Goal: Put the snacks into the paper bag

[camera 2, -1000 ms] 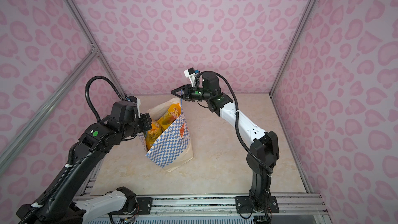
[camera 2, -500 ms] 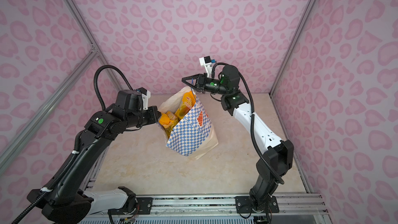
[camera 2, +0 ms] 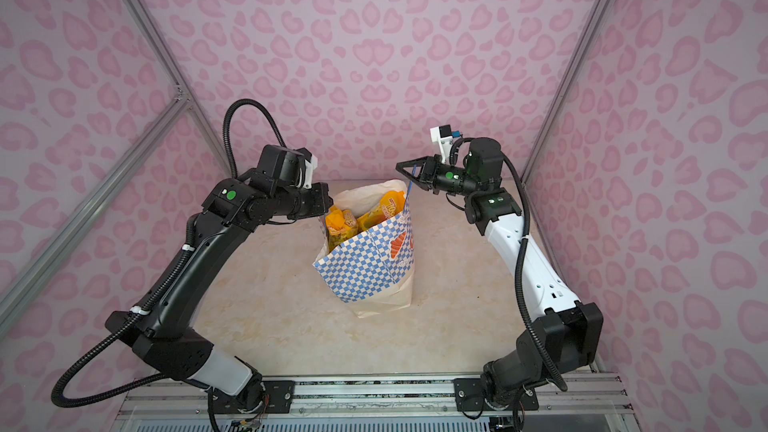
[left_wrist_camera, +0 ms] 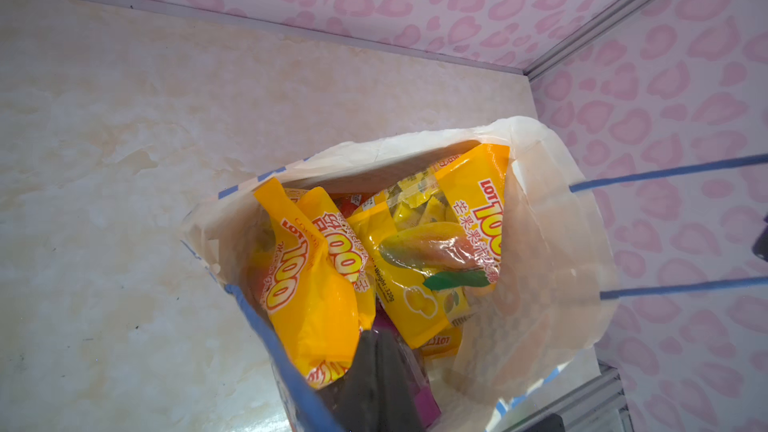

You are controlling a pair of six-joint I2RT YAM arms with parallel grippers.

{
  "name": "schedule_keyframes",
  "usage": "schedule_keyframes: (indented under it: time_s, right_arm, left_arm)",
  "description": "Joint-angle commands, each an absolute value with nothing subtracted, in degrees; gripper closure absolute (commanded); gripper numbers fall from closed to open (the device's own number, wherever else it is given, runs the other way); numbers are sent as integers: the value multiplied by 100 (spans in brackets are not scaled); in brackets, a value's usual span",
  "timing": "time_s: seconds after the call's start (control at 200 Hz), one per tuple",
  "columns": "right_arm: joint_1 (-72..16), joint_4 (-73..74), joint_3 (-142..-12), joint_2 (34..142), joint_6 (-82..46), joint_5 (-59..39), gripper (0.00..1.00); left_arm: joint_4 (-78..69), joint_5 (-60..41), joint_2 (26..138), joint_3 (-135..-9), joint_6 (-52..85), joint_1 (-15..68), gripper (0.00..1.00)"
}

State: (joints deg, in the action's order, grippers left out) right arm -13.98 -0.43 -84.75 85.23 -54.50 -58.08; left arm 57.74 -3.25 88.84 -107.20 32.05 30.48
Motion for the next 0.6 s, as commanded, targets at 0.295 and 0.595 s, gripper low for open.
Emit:
schedule_keyframes:
  time_s: [0.295,0.595]
  right_arm:
    - [-1371,452,-7186,7960,-4956,-5616,100]
    - [-1371,0,-7356,7691,-4661,-5433,100]
  left_arm:
    - [4781,-298,8444,-10204,3400,3050,97]
    - [4847,-316,8542,-10317,3266,3050,97]
